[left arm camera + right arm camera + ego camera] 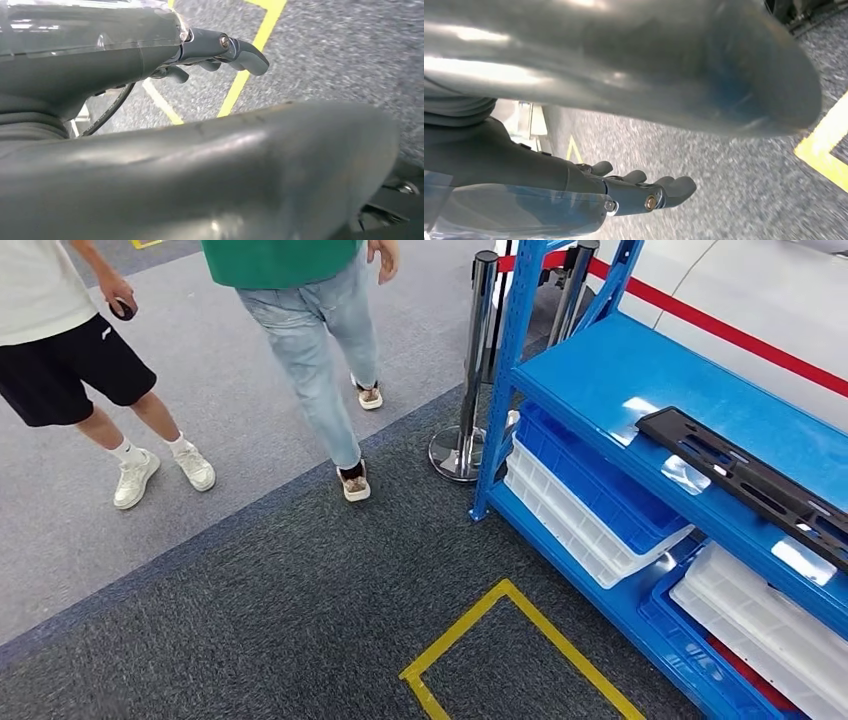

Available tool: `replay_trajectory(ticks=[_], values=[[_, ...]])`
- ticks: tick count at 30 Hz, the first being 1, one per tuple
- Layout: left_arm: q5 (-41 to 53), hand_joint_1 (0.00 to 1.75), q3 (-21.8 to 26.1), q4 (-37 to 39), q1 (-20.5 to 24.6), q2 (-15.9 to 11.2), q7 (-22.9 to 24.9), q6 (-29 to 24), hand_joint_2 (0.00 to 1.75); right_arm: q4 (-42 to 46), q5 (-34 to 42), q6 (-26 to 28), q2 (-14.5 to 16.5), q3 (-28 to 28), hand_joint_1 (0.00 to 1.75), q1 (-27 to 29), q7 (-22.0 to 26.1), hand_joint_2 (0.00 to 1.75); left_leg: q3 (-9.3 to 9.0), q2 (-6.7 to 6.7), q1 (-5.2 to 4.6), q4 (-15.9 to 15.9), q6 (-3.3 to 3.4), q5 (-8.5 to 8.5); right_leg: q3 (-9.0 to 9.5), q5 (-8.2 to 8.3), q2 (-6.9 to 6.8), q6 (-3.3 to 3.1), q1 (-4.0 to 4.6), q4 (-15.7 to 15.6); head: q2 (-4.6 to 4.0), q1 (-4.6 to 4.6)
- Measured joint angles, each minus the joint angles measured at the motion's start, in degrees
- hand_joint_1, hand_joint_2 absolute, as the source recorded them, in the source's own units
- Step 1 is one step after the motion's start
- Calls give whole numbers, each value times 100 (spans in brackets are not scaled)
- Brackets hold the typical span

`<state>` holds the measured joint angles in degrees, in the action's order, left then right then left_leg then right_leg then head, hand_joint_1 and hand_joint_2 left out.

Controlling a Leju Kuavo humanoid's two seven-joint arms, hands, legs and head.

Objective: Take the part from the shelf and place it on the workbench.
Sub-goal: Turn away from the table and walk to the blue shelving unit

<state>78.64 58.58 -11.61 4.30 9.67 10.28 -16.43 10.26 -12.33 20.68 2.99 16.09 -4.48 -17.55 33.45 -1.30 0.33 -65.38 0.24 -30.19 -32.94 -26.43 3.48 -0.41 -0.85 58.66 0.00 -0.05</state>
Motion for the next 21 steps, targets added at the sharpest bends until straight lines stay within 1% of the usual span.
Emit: replay_trajectory(ticks=[1, 2, 3, 4, 5, 6, 7, 8, 9, 10, 11, 12, 13, 14, 15, 16, 17, 18, 19, 20, 21], values=[[-1, 0, 3, 0, -1, -5, -15, 64, 0, -1, 25, -98, 10, 1, 0, -3, -7, 0, -149, -114, -4, 366, 32, 145, -5, 4, 57, 14, 2, 5, 0, 1], [-2, 0, 7, 0, 1, -11, -29, 142, 0, -1, 54, -217, 20, 1, 0, -4, -19, 0, -247, -207, -13, 607, 54, 220, -19, 13, 106, 38, -3, 7, 0, 1], [-4, 0, 10, 0, 6, -17, -43, 245, 0, -2, 86, -362, 26, 2, 0, 1, -38, 0, -281, -253, -22, 704, 64, 224, -35, 25, 152, 73, -13, 2, 0, 2], [-8, 0, 12, 0, 14, -22, -54, 369, 0, -2, 122, -517, 29, 5, 0, 9, -64, 0, -291, -220, -29, 733, 70, 232, -49, 43, 198, 113, -23, -11, 0, 2], [-14, 0, 13, 0, 22, -23, -60, 492, 0, -4, 147, -646, 28, 11, 0, 21, -90, 0, -303, -171, -19, 764, 89, 261, -57, 52, 221, 151, -31, -18, 0, 3], [-21, 0, 14, 0, 27, -25, -66, 611, 0, -7, 166, -753, 28, 17, 0, 30, -113, 0, -319, -119, -8, 812, 116, 294, -74, 26, 166, 184, -27, 10, 0, 7], [-29, 0, 15, 1, 29, -25, -73, 715, 0, -8, 178, -832, 29, 23, 0, 31, -137, 0, -334, -57, 4, 861, 149, 331, -131, -65, 62, 210, -18, 127, 0, 16], [-37, 0, 17, 1, 28, -23, -78, 790, 0, -10, 180, -876, 31, 27, 0, 29, -155, 0, -339, 13, 15, 899, 174, 359, -240, -223, -68, 230, -10, 360, 0, 26], [-42, 0, 19, 2, 22, -23, -80, 845, 0, -10, 180, -903, 35, 28, 0, 25, -173, 0, -336, 81, 3, 910, 189, 367, -397, -417, -194, 250, -7, 688, 0, 34], [-46, 0, 22, 2, 15, -23, -78, 887, 0, -11, 179, -918, 38, 28, 0, 22, -191, 0, -327, 151, -6, 907, 199, 369, -570, -597, -253, 271, -12, 1054, 0, 39], [-47, 0, 25, 2, 9, -24, -72, 916, 0, -11, 178, -924, 38, 28, 0, 23, -201, 0, -318, 220, -13, 902, 199, 367, -702, -698, -275, 290, -20, 1343, 0, 40], [-48, 0, 28, 2, 9, -25, -63, 935, 0, -11, 176, -924, 38, 28, 0, 28, -209, 0, -313, 286, -17, 895, 198, 361, -746, -694, -288, 306, -29, 1458, 0, 40], [-50, 0, 31, 2, 14, -25, -54, 955, 0, -12, 175, -924, 35, 28, 0, 33, -214, 0, -312, 346, -17, 884, 194, 352, -675, -586, -308, 319, -37, 1354, 0, 41], [-54, 0, 34, 2, 20, -24, -45, 973, 0, -12, 175, -924, 33, 28, 0, 37, -216, 0, -314, 400, -15, 870, 183, 339, -503, -409, -350, 325, -44, 1055, 0, 41], [-62, 0, 37, 2, 28, -24, -37, 997, 0, -11, 174, -926, 31, 28, 0, 35, -218, 0, -318, 448, -16, 850, 163, 320, -281, -241, -440, 321, -46, 655, 0, 43], [-72, 0, 43, 2, 34, -25, -30, 1022, 0, -11, 171, -930, 29, 28, 0, 28, -219, 0, -320, 487, -28, 823, 133, 296, -95, -117, -524, 292, -37, 311, 0, 39], [-80, 0, 50, 2, 42, -26, -25, 1047, 0, -10, 167, -933, 29, 28, 0, 21, -219, 0, -325, 521, -42, 802, 102, 276, 21, -53, -577, 253, -24, 83, 0, 34], [-87, 0, 59, 2, 52, -27, -22, 1073, 44, -10, 162, -937, 30, 28, 0, 17, -219, 0, -329, 553, -56, 788, 70, 260, 65, -42, -602, 209, -8, -15, 0, 29], [-92, 0, 68, 2, 62, -28, -20, 1096, 87, -11, 158, -939, 31, 28, 0, 18, -220, 0, -336, 582, -65, 783, 40, 252, 54, -40, -568, 164, 7, -19, 0, 24], [-97, 0, 74, 2, 74, -29, -21, 1115, 131, -11, 157, -940, 31, 28, 0, 23, -221, 0, -346, 603, -62, 783, 11, 244, 50, -31, -524, 127, 3, -24, 0, 22], [-104, 0, 80, 2, 81, -30, -25, 1134, 175, -12, 156, -941, 32, 28, 0, 26, -222, 0, -342, 570, -52, 754, -24, 211, 49, -19, -492, 92, -7, -36, 0, 22]])
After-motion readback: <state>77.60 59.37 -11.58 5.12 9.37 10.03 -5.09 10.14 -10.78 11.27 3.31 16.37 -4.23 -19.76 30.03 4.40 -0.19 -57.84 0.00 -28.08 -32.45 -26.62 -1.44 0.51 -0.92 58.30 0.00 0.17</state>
